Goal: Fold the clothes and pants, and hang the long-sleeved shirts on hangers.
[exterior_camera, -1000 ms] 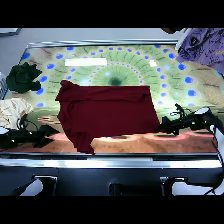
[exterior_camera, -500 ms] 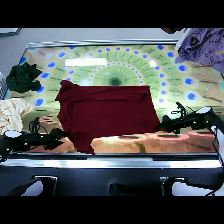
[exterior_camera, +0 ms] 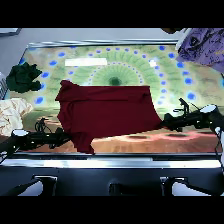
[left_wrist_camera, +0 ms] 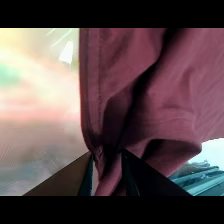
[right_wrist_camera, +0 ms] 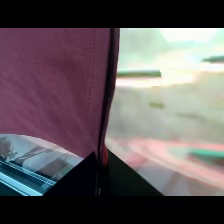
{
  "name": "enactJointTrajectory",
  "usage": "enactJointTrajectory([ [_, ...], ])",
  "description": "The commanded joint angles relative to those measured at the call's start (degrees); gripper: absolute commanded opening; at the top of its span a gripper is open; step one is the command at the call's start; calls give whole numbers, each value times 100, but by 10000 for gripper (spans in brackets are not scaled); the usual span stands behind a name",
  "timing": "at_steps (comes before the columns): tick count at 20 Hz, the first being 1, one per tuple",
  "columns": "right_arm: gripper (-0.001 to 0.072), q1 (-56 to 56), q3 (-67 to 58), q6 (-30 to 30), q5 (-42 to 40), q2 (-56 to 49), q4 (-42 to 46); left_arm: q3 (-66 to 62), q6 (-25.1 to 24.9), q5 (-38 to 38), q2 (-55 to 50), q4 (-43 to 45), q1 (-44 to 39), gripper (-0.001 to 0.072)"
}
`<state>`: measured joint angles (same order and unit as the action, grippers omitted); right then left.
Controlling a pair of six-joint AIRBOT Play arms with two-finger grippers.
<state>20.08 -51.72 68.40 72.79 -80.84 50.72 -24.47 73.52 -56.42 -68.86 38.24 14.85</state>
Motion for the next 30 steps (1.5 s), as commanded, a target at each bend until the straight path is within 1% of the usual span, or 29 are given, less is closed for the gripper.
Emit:
enactJointTrajectory([
  [1, 27, -4, -7, 42, -9, 175, 35, 2, 63, 203, -48, 9, -31, 225],
  [3, 27, -4, -7, 44, -20, 251, 35, 2, 107, 262, -63, 9, -31, 224],
  [6, 27, -4, -7, 94, -42, 376, 46, -4, 105, 273, -70, 9, -28, 23],
  [10, 27, -4, -11, 146, -52, 662, 48, -177, 107, 225, 4, 11, -22, 22],
  [15, 27, -4, -11, 151, -59, 905, -76, -678, 111, -13, 61, 13, -22, 21],
  [18, 26, -4, -264, 146, -31, 1040, -317, -1377, 160, -361, 109, 87, -17, 20],
  [21, 26, -4, -1180, 269, -35, 1095, -417, -2662, 667, -654, 221, 824, -17, 20],
  [24, 26, -4, -2472, 345, 4, 1095, -802, -4232, 713, -918, 249, 960, -24, 20],
  [27, 26, -4, -4105, 376, 387, 1110, -1255, -5932, 710, -1091, 315, 962, -26, 20],
  [30, 26, -4, -5685, 496, 527, 1392, -1211, -7624, 710, -1250, 507, 990, -17, 20],
])
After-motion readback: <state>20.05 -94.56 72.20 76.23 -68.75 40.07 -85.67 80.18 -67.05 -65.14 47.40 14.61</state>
